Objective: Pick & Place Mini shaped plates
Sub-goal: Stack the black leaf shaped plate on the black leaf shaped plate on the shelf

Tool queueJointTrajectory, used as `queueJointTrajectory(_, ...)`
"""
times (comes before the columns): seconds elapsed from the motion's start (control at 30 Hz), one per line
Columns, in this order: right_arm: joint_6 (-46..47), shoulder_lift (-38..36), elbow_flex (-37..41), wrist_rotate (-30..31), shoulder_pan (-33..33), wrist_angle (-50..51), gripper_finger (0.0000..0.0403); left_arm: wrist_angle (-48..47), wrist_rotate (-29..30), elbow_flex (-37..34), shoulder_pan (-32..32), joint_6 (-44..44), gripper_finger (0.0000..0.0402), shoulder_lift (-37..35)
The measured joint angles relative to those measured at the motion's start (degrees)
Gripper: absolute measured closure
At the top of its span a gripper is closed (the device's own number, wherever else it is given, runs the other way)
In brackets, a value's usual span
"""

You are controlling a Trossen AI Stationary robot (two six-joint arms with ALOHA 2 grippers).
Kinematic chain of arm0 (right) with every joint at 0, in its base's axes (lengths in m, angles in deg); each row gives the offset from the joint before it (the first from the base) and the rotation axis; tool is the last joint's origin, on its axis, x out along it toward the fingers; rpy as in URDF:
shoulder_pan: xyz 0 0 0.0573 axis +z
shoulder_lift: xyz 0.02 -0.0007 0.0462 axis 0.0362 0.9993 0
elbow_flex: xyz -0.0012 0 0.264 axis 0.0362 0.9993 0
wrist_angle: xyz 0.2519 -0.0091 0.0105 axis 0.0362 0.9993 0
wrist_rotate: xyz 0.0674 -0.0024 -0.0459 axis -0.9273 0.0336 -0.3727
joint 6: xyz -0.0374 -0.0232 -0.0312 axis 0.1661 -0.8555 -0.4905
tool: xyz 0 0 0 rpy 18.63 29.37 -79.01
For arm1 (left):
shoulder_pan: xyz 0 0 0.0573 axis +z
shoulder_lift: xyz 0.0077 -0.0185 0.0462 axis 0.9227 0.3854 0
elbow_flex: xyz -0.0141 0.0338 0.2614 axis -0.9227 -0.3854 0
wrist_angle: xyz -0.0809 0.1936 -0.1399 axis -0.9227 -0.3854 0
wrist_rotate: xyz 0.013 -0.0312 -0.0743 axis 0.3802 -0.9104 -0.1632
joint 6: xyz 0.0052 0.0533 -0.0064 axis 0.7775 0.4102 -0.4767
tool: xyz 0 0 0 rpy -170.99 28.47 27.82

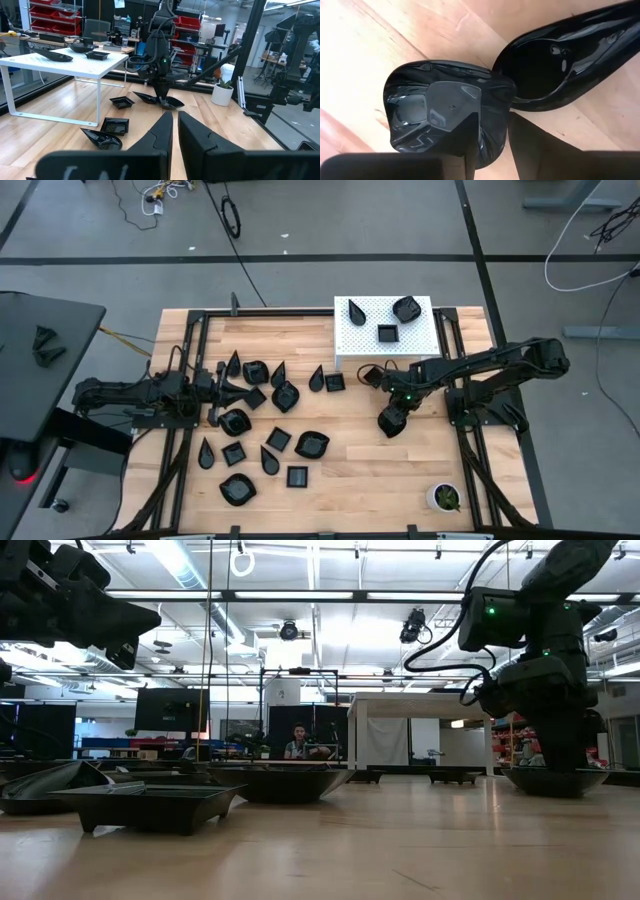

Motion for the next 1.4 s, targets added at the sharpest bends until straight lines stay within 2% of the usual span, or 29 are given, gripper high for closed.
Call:
queueJointTrajectory(0.43, -1.20, 0.00, -0.99, -0.24, 0.00, -0.65, 0.0396, 0.00, 0.00, 0.00, 0.00, 0.00, 0.0369, -0.02)
queueJointTrajectory(0.7, -6.29, 0.00, -8.56, -1.70, 0.00, 0.89, 0.0400, 0.00, 0.00, 0.00, 0.00, 0.00, 0.0369, 0.00)
queueJointTrajectory(0.97, -16.73, -2.36, -21.88, -0.26, -2.08, 7.82, 0.0401, 0.00, 0.00, 0.01, 0.00, 0.00, 0.0369, -0.02)
queueJointTrajectory(1.07, -21.06, -3.93, -29.08, 3.94, -5.49, 14.54, 0.0401, 0.00, 0.00, 0.00, -0.01, 0.00, 0.0369, 0.00)
queueJointTrajectory(1.2, -25.83, -4.31, -39.86, 13.97, -12.82, 27.41, 0.0401, 0.00, 0.00, 0.00, 0.00, 0.07, 0.0369, 0.00)
queueJointTrajectory(1.3, -30.85, -3.93, -45.87, 18.63, -21.17, 32.64, 0.0401, 0.00, 0.00, 0.01, -0.02, 0.10, 0.0369, -0.02)
queueJointTrajectory(1.4, -36.41, -3.63, -48.68, 19.87, -31.18, 33.68, 0.0401, 0.00, 0.01, 0.01, 0.00, 0.22, 0.0369, -0.01)
